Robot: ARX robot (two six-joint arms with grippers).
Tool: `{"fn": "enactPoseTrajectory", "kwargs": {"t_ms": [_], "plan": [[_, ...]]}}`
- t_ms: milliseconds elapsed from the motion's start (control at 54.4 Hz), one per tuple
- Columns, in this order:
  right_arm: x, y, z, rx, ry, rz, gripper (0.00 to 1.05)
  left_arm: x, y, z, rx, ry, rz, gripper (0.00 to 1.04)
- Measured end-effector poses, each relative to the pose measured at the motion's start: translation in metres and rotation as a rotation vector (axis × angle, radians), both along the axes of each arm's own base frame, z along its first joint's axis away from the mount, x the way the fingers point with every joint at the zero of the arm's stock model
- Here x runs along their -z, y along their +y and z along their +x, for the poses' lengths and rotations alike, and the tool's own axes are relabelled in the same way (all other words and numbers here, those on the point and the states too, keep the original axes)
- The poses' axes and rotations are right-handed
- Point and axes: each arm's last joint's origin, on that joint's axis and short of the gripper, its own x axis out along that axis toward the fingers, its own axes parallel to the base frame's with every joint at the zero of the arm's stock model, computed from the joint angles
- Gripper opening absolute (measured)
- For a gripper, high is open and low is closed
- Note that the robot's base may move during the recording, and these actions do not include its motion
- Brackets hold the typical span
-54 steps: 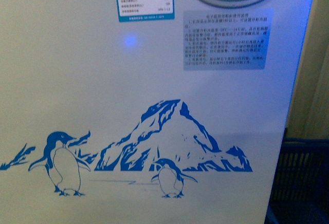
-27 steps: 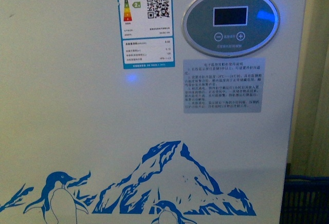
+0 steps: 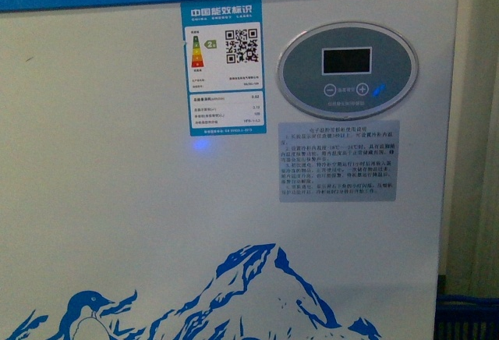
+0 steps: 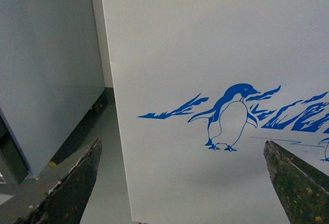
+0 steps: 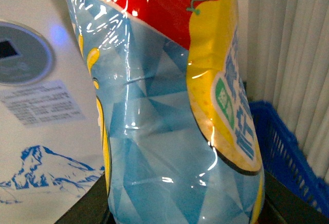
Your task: Put drink in fridge
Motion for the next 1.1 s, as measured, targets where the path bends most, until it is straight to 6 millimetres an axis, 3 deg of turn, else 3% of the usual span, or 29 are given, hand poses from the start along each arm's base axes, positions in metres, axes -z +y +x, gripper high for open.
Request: {"fn": "enactPoseTrajectory", "kwargs": {"t_ms": [37, 55, 73, 312, 1102], "plan": [[-0.001, 0.004, -0.002, 0.003, -0.024, -0.017, 0.46, 0.000, 0.000, 0.000, 0.000, 0.000, 0.000, 0.97], [0.006, 0.018, -0.006, 0.115, -0.107, -0.118, 0.46, 0.000, 0.000, 0.000, 0.000, 0.000, 0.000, 0.97], [0.011, 0.014, -0.004, 0.184, -0.114, -0.140, 0.46, 0.000, 0.000, 0.000, 0.000, 0.000, 0.000, 0.97], [0.017, 0.003, -0.005, 0.265, -0.109, -0.141, 0.46, 0.000, 0.000, 0.000, 0.000, 0.000, 0.000, 0.97], [0.026, 0.002, -0.006, 0.241, -0.106, -0.101, 0.46, 0.000, 0.000, 0.000, 0.001, 0.000, 0.000, 0.97]]}}
